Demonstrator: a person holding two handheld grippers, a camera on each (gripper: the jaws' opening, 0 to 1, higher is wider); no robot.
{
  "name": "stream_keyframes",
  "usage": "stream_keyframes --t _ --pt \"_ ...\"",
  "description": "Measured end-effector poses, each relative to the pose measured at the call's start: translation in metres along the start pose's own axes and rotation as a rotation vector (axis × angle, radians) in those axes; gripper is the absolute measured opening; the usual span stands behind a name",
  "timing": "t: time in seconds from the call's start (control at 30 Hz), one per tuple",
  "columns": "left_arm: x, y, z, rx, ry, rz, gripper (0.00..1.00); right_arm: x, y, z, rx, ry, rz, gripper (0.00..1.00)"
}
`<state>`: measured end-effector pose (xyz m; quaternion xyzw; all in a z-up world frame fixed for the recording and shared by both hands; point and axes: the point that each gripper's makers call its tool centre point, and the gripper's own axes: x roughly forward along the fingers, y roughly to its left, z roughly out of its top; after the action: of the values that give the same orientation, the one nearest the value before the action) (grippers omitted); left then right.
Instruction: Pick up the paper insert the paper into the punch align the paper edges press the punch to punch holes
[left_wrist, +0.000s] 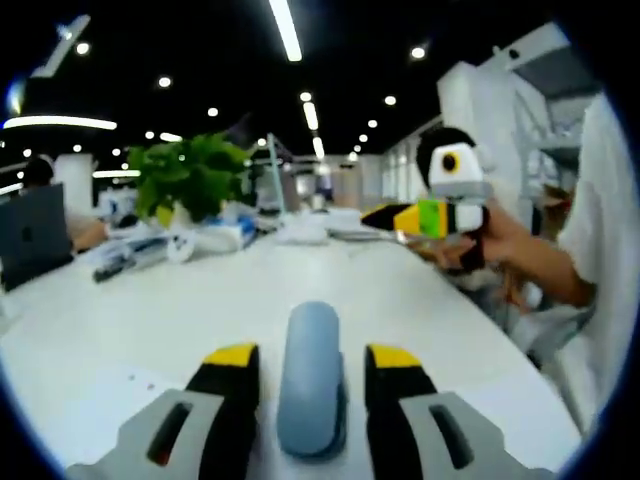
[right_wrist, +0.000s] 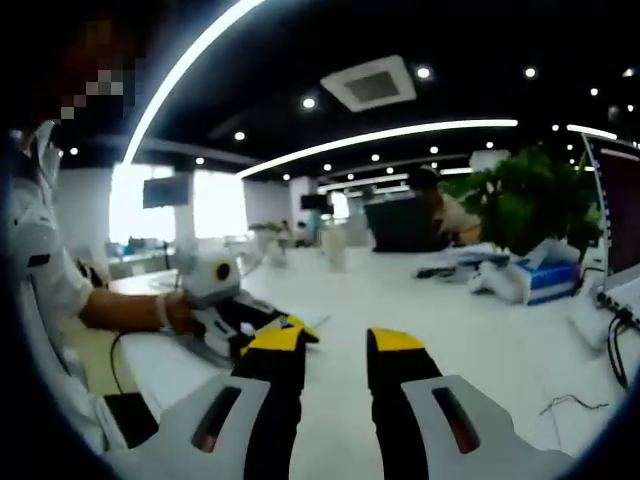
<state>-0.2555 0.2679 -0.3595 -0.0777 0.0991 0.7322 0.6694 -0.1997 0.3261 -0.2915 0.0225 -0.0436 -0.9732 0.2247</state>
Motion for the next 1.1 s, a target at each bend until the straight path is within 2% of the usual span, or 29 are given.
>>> stream_keyframes --t 0.07,0.2,0.27,0.4,0.47,0.5,0.6,0.7,0.8,0.93,1.1 --pt "0.001 0.002 -0.001 0.008 0.004 0.000 0.39 0.005 0.005 0.003 0.037 -0.013 0.000 0.23" --pt "0.001 0.009 -0.001 0.004 0.000 -0.003 0.37 0.020 0.018 0.008 0.024 -0.020 0.015 0.18" --pt "0.002 0.019 -0.002 0.003 0.001 0.001 0.35 0.030 0.026 0.010 0.006 -0.022 0.023 0.17" --pt "0.002 0.027 -0.003 0.004 0.002 0.001 0.34 0.051 0.038 0.016 0.026 -0.054 0.029 0.14" --pt "0.003 0.025 -0.003 0.005 0.003 0.002 0.34 0.063 0.039 0.016 -0.053 -0.049 -0.002 0.10" --pt "0.003 0.023 -0.003 0.006 0.003 0.003 0.33 0.070 0.040 0.016 -0.064 -0.050 -0.015 0.08" --pt "0.003 0.017 -0.003 0.003 0.004 0.003 0.33 0.087 0.044 0.012 -0.032 -0.057 -0.031 0.05" --pt "0.003 0.010 -0.003 0.007 0.005 0.005 0.32 0.100 0.048 0.002 -0.010 -0.030 -0.053 0.05" --pt "0.003 0.003 -0.002 0.004 0.004 0.006 0.29 0.106 0.051 -0.011 -0.046 0.024 -0.072 0.05" --pt "0.002 0.000 -0.001 0.001 0.002 0.008 0.27 0.110 0.057 -0.016 -0.060 0.039 -0.070 0.05" --pt "0.002 0.001 -0.002 -0.003 0.003 0.009 0.27 0.111 0.051 -0.016 -0.095 0.050 -0.099 0.04"
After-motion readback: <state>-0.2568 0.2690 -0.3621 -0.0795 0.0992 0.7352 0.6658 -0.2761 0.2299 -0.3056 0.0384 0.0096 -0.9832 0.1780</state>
